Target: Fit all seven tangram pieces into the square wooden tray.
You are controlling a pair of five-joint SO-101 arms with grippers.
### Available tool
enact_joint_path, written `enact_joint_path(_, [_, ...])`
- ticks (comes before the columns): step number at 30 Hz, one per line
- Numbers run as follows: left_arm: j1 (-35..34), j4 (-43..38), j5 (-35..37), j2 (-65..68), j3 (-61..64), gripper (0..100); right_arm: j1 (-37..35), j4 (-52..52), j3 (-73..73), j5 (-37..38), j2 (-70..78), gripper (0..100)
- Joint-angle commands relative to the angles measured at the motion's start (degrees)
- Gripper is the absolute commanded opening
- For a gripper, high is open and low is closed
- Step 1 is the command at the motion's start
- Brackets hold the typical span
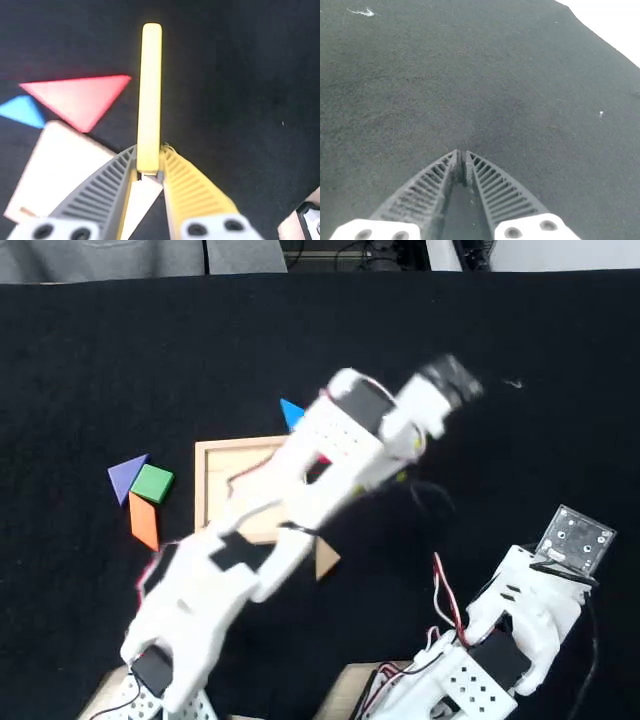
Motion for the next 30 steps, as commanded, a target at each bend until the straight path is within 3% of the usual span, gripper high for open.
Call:
enact_joint_path(1, [-3.3,0.53,-2.37,-14.86,-0.13,3,-0.7,-0.09,0.04,0.62,-5.49,1.1])
enact_joint_path(10, [-9.45,0.62,-18.46,-44.4,31.6,3,-0.79,-1.85,1.89,0.62,-5.49,1.1])
enact_joint_path(16, [-20.97,0.53,-33.32,-62.51,50.51,3,-6.33,-0.18,2.07,0.62,-5.49,1.1])
enact_joint_path(21, [-27.82,0.35,-42.37,-63.74,56.48,3,-10.99,0.53,2.51,0.7,-5.32,1.1])
enact_joint_path(26, [-25.36,-0.26,-48.53,-59.52,59.12,3,-15.21,1.41,3.03,4.4,-5.05,1.1])
enact_joint_path(30, [-25.01,-7.38,-54.24,-54.42,63.96,3,-17.23,2.64,3.03,5.63,-5.05,1.1])
